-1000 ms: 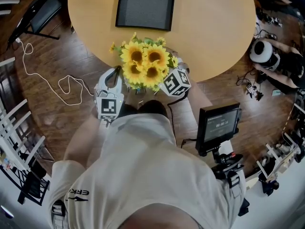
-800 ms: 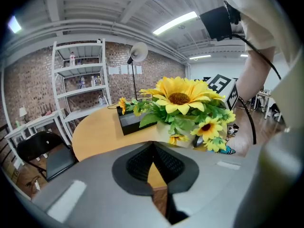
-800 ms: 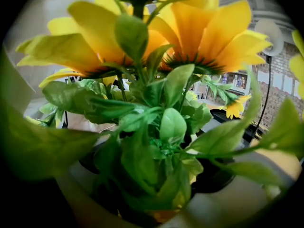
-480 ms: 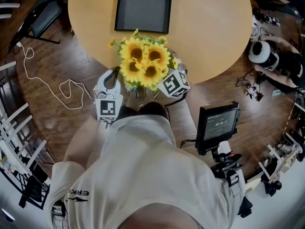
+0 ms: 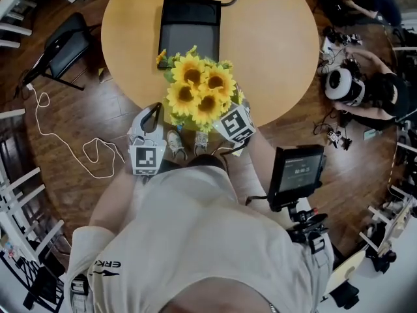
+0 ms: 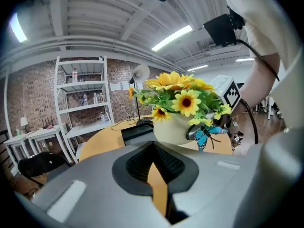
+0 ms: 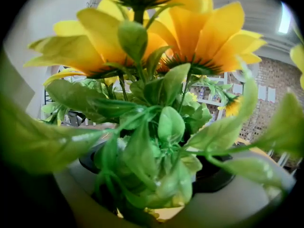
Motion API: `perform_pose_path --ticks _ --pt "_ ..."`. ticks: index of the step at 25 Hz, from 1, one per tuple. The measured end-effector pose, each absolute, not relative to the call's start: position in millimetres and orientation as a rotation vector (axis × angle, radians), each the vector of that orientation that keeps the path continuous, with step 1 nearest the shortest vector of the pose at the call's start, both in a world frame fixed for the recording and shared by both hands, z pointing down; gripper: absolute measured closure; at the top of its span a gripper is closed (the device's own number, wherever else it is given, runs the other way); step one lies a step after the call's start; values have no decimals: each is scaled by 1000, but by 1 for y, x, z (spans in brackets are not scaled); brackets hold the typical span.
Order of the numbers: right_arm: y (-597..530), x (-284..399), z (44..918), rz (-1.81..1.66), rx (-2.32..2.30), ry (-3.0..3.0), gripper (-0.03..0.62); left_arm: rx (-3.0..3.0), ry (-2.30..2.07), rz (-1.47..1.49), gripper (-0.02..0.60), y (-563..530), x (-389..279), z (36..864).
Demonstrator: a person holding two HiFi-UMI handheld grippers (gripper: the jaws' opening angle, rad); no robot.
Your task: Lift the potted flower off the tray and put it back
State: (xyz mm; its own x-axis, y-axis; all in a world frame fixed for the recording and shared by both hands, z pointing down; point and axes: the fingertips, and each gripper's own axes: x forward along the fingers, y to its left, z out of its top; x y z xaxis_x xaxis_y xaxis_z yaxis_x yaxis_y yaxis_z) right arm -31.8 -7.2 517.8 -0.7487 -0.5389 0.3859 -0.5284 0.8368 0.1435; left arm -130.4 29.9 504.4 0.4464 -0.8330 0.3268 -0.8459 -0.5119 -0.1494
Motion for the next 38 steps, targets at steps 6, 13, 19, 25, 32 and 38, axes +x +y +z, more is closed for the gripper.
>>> perform_pose_path --ticks 6,13,19,25,32,38 --pt "-34 -23 492 -56 864 -2593 68 2695 -1519 510 580 7 -121 489" --pt "-47 -17 441 -131 986 -2565 68 2760 -1510 373 580 -7 -120 445" --pt "-55 -23 418 -149 1106 -2559 68 2814 -1502 313 580 -14 -131 427" --pt "-68 -28 415 -155 1139 -2553 68 2824 -1495 307 580 -22 -139 427" --pt "-129 -10 405 -152 1134 -2585 68 2805 -1537 318 580 -82 -120 415" --pt "-162 1 404 -165 1096 -2623 69 2780 -1661 294 580 -129 -117 400"
